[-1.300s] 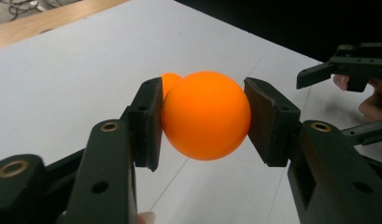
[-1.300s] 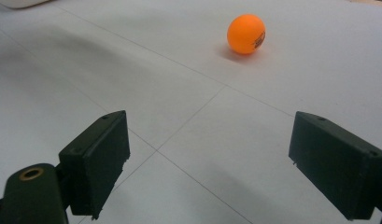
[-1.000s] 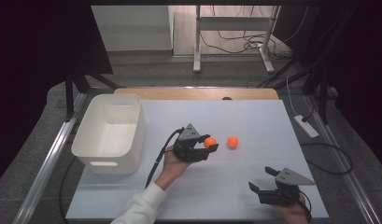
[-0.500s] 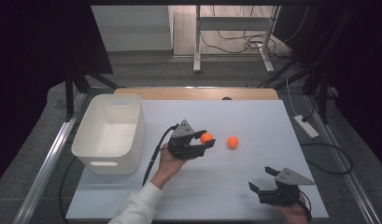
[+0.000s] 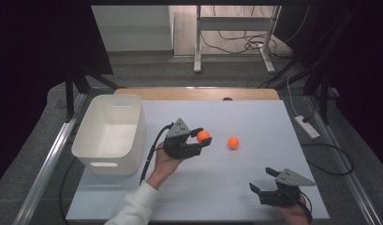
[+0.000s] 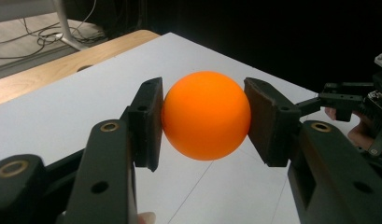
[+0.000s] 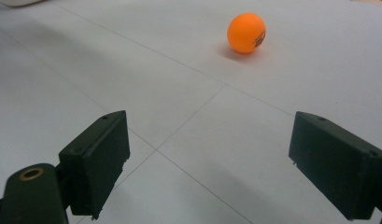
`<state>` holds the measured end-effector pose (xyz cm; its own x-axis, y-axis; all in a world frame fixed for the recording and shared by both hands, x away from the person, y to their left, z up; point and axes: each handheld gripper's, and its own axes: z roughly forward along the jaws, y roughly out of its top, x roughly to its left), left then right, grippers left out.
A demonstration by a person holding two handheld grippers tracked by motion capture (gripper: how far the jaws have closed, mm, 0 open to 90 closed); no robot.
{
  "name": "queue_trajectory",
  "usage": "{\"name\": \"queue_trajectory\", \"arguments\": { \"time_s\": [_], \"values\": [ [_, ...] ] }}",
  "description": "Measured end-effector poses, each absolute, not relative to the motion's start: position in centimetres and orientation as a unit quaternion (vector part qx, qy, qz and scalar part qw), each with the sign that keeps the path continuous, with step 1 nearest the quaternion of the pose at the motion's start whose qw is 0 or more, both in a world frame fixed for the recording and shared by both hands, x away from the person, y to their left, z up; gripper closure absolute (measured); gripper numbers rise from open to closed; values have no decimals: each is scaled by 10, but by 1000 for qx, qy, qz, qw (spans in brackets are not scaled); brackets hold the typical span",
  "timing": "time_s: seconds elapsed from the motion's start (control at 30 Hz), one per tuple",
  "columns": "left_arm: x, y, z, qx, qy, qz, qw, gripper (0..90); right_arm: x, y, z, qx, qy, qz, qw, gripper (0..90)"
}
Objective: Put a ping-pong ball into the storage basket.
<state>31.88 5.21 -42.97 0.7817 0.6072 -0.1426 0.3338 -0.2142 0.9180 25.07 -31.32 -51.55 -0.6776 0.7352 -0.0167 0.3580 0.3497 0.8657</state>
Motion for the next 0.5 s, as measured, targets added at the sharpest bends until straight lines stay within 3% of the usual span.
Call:
{"name": "queue_trajectory", "arguments": {
  "time_s": [0.5],
  "values": [
    [318, 68, -421, 758, 316, 143, 552, 500, 251, -313, -515, 343, 795, 455, 208, 124]
  ]
}}
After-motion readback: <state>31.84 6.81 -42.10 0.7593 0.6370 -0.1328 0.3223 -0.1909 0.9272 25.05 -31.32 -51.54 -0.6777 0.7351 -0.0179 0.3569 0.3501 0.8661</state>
